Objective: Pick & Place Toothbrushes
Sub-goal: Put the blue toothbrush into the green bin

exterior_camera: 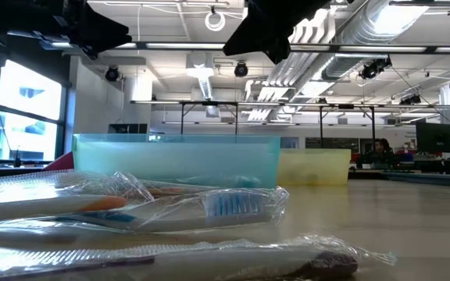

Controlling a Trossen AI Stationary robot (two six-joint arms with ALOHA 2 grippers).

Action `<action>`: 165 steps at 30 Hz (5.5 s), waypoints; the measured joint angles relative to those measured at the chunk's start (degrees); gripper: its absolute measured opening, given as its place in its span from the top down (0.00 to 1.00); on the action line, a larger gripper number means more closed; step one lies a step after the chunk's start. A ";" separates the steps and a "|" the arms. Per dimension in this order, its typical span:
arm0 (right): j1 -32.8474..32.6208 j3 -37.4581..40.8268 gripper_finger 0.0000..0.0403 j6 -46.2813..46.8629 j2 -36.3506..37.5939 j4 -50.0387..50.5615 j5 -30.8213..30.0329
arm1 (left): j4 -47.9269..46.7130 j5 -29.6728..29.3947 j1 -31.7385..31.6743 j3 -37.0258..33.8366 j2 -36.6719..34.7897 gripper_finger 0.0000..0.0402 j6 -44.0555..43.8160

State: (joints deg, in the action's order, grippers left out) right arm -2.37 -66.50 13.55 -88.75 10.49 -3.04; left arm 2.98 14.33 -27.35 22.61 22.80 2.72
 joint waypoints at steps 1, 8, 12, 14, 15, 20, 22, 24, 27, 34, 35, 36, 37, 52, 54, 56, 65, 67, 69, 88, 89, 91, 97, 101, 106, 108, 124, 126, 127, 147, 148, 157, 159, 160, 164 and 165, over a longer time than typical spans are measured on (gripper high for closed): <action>0.00 0.00 0.99 -0.53 0.00 0.08 -0.41 | -0.23 0.00 -0.01 0.00 -0.01 0.58 -0.09; 0.30 0.01 0.99 -6.60 4.42 8.30 -8.11 | -1.32 0.02 0.00 0.02 0.73 0.58 -5.10; 0.57 0.00 0.99 -7.67 7.03 8.55 -8.67 | -3.66 0.02 0.00 0.02 1.84 0.58 -6.01; 0.50 0.00 0.99 -9.17 7.90 9.01 -8.48 | -3.71 0.02 0.00 0.00 2.53 0.58 -6.03; 0.47 0.04 0.99 -9.78 8.27 9.47 -8.30 | -3.86 0.02 0.00 0.01 3.00 0.58 -6.04; 1.31 6.56 1.00 -11.07 13.31 3.95 -4.71 | -4.09 0.00 0.11 0.02 5.88 0.58 -7.55; 1.78 11.51 1.00 -9.65 16.42 -0.73 -4.05 | -4.00 0.00 0.13 0.02 6.87 0.58 -7.70; 2.18 16.63 1.00 -8.86 19.62 -4.92 -4.12 | -3.91 -0.40 0.79 0.02 8.00 0.58 -8.26; 3.12 23.52 1.00 -8.81 24.85 -11.80 -4.11 | -2.83 -3.54 3.47 0.00 9.30 0.58 -8.82; 6.03 34.02 1.00 -12.05 37.74 -21.98 -3.10 | 2.63 -16.30 13.92 0.00 12.46 0.58 -9.42; 6.55 35.14 1.00 -12.78 39.52 -23.01 -1.97 | 2.59 -18.41 15.60 0.00 13.10 0.58 -9.99; 7.13 36.19 1.00 -13.53 41.34 -23.97 -0.57 | 2.51 -20.99 17.26 0.00 13.80 0.58 -10.63; 7.73 37.18 1.00 -14.01 43.05 -24.64 0.82 | 2.44 -23.62 18.90 0.00 14.58 0.58 -11.32; 12.72 42.93 1.00 -15.35 53.83 -25.25 6.00 | -2.35 -40.83 34.76 9.29 29.52 0.58 -25.27; 12.70 43.20 1.00 -15.40 53.88 -24.70 6.01 | -8.99 -41.18 34.98 14.35 31.88 0.58 -28.50; 12.70 43.56 1.00 -16.09 53.81 -24.12 6.02 | -18.62 -41.96 34.93 20.35 34.87 0.58 -32.92; 12.69 46.45 1.00 -23.20 52.87 -26.39 0.19 | -62.78 -36.57 34.88 47.68 51.70 0.58 -52.54; 12.68 46.51 1.00 -24.34 52.85 -27.82 -2.37 | -68.33 -34.99 34.86 52.06 54.63 0.58 -54.56; 12.70 46.51 1.00 -24.33 52.87 -30.27 -4.61 | -73.04 -33.70 34.86 55.62 57.04 0.58 -56.60; 12.66 46.51 1.00 -21.40 49.94 -32.16 -4.34 | -77.92 -26.56 40.62 54.60 60.29 0.58 -64.45; 12.66 46.51 1.00 -21.65 49.90 -32.18 -4.32 | -76.44 -26.53 40.53 54.39 60.52 0.58 -63.05; 12.66 46.51 1.00 -22.51 49.90 -32.28 -4.45 | -74.22 -26.49 40.48 54.31 60.71 0.58 -60.83; 12.66 46.51 1.00 -22.81 49.92 -34.46 -5.52 | -70.43 -23.68 40.50 54.32 60.61 0.58 -55.12; 12.66 46.51 1.00 -22.72 49.90 -34.97 -6.86 | -70.35 -20.57 40.50 54.34 60.60 0.58 -53.72; 12.68 46.51 0.99 -22.78 49.90 -36.92 -8.20 | -69.29 -20.99 40.52 54.34 60.59 0.58 -54.67; 12.68 46.51 0.99 -22.90 49.92 -36.96 -7.91 | -67.68 -21.09 40.50 54.34 60.58 0.58 -55.78; 12.66 46.51 0.99 -24.36 49.90 -36.86 -7.51 | -59.38 -25.83 40.49 54.31 60.58 0.58 -34.09; 12.68 46.51 0.99 -24.36 49.90 -36.86 -7.52 | -59.38 -25.47 40.52 54.31 60.58 0.58 -32.74; 12.68 46.51 0.99 -24.36 49.90 -36.86 -7.53 | -59.42 -24.96 40.52 54.31 60.58 0.58 -32.69; 12.68 46.49 0.99 -24.36 49.71 -36.74 -7.29 | -67.24 -35.66 43.52 53.55 56.23 0.58 -37.72; 12.68 46.47 0.99 -24.36 49.60 -36.85 -7.29 | -67.03 -37.19 44.07 52.60 54.88 0.58 -38.18; 12.68 46.47 0.99 -24.47 48.96 -36.86 -7.29 | -56.74 -39.76 48.89 31.51 35.68 0.58 -45.55; 12.68 46.47 0.99 -24.58 48.98 -36.90 -7.30 | -53.93 -36.96 48.74 26.65 31.26 0.58 -47.39; 12.68 46.47 0.99 -24.58 48.96 -36.89 -7.30 | -52.49 -35.86 48.74 24.38 29.03 0.58 -48.25; 12.67 46.47 0.99 -24.60 48.96 -36.98 -7.31 | -50.66 -32.24 48.76 18.53 22.09 0.58 -51.45; 12.66 46.47 0.99 -24.59 48.96 -36.97 -7.31 | -50.56 -31.28 48.76 17.64 20.74 0.58 -52.82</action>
State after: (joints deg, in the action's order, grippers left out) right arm 10.29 -20.03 -11.04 -39.79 -26.48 -10.35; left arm -47.57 -16.96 21.41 40.25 43.54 -50.10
